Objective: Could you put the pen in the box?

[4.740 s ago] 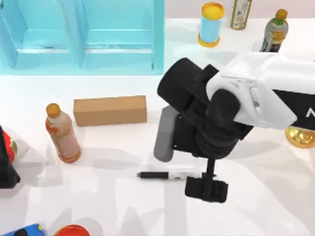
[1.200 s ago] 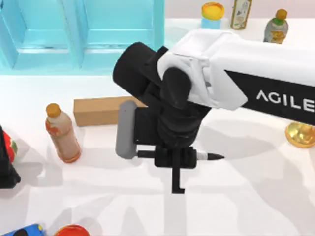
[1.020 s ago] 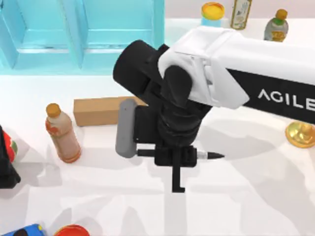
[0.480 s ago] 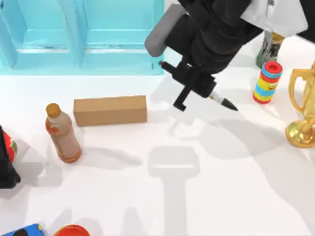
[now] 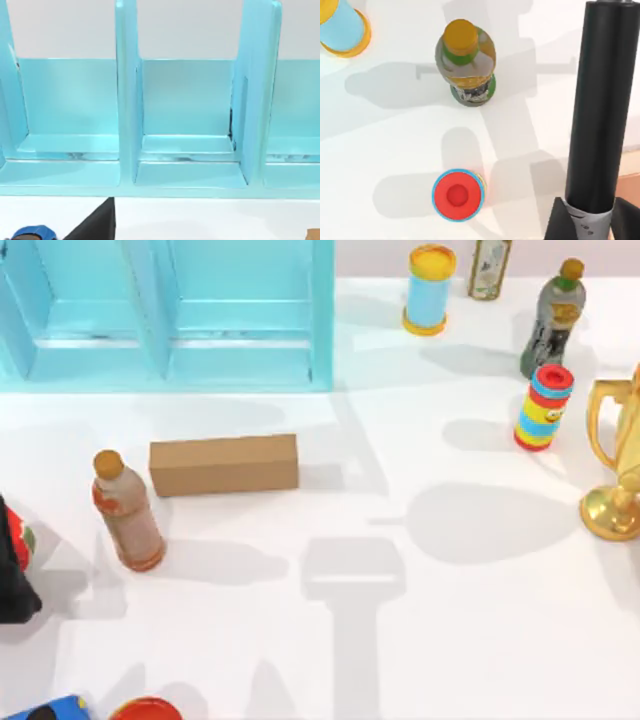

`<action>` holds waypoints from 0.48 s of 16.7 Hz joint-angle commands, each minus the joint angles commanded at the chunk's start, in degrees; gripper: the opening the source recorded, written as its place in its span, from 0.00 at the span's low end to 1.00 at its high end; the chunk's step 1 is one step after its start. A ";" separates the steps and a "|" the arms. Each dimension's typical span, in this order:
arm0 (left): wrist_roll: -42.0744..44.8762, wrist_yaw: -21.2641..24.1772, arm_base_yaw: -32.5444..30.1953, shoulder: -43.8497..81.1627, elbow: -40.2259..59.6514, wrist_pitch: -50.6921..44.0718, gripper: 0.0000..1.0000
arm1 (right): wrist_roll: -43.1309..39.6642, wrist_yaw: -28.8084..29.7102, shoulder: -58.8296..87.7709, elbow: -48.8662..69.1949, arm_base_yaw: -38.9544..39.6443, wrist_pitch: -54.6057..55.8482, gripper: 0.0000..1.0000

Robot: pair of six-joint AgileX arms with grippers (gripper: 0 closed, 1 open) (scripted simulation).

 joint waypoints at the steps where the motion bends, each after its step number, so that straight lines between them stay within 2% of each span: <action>1: 0.00 0.00 0.00 0.00 0.00 0.00 1.00 | 5.03 0.11 0.96 1.34 -4.43 -1.78 0.00; 5: 0.00 0.00 0.00 0.00 0.00 0.00 1.00 | 23.63 0.43 6.40 3.91 -20.63 -10.39 0.00; 8: 0.00 0.00 0.00 0.00 0.00 0.00 1.00 | 34.63 0.42 11.41 3.18 -29.78 -17.43 0.00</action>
